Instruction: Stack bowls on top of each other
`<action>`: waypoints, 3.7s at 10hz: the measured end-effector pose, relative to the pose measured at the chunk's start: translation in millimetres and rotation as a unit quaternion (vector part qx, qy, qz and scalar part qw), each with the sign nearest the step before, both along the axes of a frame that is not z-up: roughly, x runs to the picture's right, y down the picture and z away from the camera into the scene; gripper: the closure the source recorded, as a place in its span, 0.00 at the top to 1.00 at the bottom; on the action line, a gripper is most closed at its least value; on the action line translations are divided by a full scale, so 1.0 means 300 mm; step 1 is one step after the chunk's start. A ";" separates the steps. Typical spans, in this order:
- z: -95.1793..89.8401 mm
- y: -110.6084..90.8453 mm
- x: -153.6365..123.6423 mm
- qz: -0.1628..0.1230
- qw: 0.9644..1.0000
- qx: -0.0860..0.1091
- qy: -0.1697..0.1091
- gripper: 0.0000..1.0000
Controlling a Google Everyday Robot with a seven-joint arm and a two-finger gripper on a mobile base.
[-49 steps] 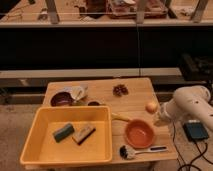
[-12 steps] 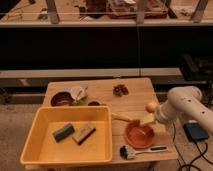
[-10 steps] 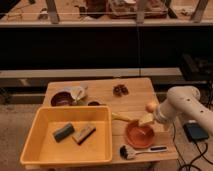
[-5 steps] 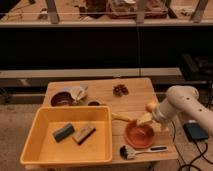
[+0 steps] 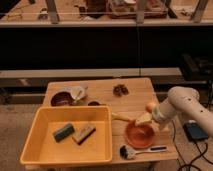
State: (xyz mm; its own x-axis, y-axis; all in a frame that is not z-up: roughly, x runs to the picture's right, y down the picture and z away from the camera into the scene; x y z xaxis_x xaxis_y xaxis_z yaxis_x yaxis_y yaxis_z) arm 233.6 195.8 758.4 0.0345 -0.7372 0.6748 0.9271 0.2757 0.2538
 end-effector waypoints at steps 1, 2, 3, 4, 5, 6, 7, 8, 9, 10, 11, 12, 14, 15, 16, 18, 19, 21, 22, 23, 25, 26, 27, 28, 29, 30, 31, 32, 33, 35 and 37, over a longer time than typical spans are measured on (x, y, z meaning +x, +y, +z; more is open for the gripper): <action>0.004 0.001 -0.008 0.000 1.000 0.001 -0.004 0.80; 0.008 0.005 -0.013 0.001 1.000 0.002 -0.007 0.80; 0.011 0.007 -0.017 0.001 1.000 0.003 -0.009 0.80; 0.015 0.011 -0.021 0.002 1.000 0.004 -0.012 0.80; 0.020 0.013 -0.026 0.002 1.000 0.004 -0.014 0.80; 0.027 0.019 -0.032 0.002 1.000 0.005 -0.015 0.80; 0.032 0.023 -0.036 0.002 1.000 0.005 -0.017 0.80; 0.036 0.026 -0.041 0.001 1.000 0.006 -0.018 0.80; 0.039 0.031 -0.044 0.000 1.000 0.006 -0.019 0.80; 0.043 0.035 -0.047 0.000 1.000 0.006 -0.020 0.80; 0.047 0.039 -0.050 -0.001 1.000 0.006 -0.020 0.80; 0.053 0.047 -0.052 -0.003 1.000 0.005 -0.020 0.80; 0.060 0.058 -0.053 -0.001 1.000 0.003 -0.020 0.80; 0.064 0.064 -0.054 0.000 1.000 0.002 -0.021 0.80; 0.070 0.071 -0.055 0.000 1.000 0.000 -0.021 0.80; 0.078 0.079 -0.061 0.001 1.000 -0.003 -0.023 0.80; 0.083 0.083 -0.064 0.002 1.000 -0.004 -0.025 0.80; 0.089 0.092 -0.067 0.002 1.000 -0.007 -0.028 0.80; 0.094 0.094 -0.069 0.003 1.000 -0.008 -0.030 0.80; 0.096 0.096 -0.070 0.004 0.999 -0.009 -0.030 0.80; 0.102 0.100 -0.071 0.004 0.999 -0.010 -0.031 0.75; 0.106 0.102 -0.071 0.005 0.999 -0.009 -0.032 0.63; 0.110 0.105 -0.072 0.006 0.999 -0.009 -0.032 0.53; 0.113 0.106 -0.073 0.007 0.999 -0.009 -0.032 0.43; 0.114 0.106 -0.073 0.007 0.999 -0.009 -0.032 0.33; 0.118 0.108 -0.073 0.008 0.999 -0.009 -0.031 0.24; 0.121 0.109 -0.070 0.011 0.999 -0.010 -0.029 0.16; 0.125 0.111 -0.064 0.015 1.000 -0.012 -0.025 0.12; 0.128 0.111 -0.060 0.017 1.000 -0.012 -0.022 0.12; 0.131 0.112 -0.050 0.023 1.000 -0.013 -0.016 0.12; 0.121 0.110 -0.029 0.038 0.999 -0.005 -0.009 0.12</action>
